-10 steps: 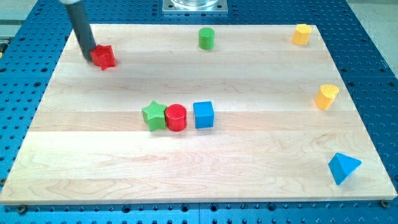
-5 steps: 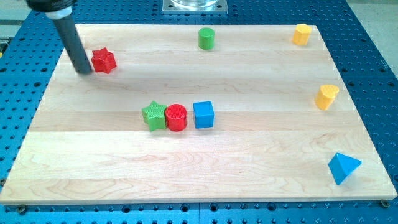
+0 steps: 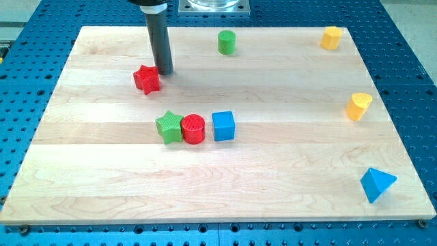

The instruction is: Push the red star left to the green star

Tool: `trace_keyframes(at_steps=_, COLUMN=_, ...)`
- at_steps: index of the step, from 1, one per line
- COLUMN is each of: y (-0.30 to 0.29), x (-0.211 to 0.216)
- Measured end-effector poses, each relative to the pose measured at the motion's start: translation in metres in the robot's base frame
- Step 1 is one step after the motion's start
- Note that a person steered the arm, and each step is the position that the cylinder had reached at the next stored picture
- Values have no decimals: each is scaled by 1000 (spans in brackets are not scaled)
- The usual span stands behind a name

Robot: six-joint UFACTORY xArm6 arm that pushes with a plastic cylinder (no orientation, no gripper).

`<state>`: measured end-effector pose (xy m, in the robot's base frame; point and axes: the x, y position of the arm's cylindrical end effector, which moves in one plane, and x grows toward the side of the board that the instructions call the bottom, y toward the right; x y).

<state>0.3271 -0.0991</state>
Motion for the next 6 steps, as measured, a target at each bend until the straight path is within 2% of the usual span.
trace_keyframes(at_steps=1, y=-8, x=10)
trace_keyframes(at_steps=3, y=-11, x=-15)
trace_keyframes(at_steps=4, y=-12, x=-13)
trace_keyframes(at_steps=6, y=-36, x=66)
